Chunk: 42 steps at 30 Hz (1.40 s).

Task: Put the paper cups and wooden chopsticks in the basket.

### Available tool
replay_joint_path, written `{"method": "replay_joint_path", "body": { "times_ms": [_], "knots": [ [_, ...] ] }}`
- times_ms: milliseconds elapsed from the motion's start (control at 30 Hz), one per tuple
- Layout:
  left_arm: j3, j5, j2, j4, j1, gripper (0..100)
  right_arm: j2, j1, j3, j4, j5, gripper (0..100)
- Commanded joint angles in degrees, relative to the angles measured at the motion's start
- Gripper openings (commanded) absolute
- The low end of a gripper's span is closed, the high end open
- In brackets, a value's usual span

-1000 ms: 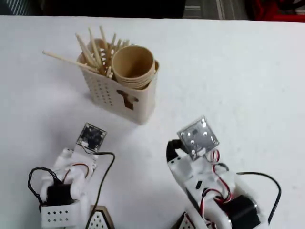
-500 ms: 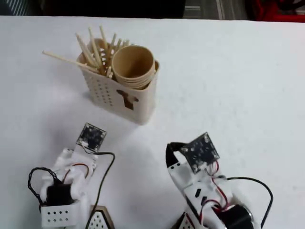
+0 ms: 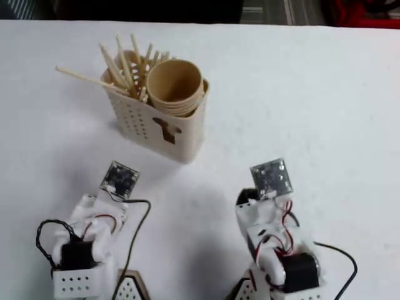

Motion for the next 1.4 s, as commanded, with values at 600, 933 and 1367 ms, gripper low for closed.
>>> {"method": "replay_joint_path", "body": {
  "times_ms": [600,933,1367],
  "knots": [
    [-0.2,-0.5,0.9,0.5,-0.4,11,0.7,1.1,16.9,-5.9,0.4,1.8],
    [-0.2,-0.5,0.9,0.5,-0.4,11,0.7,1.1,17.0,-5.9,0.4,1.8],
    [-0.2,-0.5,0.9,0.5,-0.4,11,0.7,1.1,17.0,-5.9,0.4,1.8]
  ]
}}
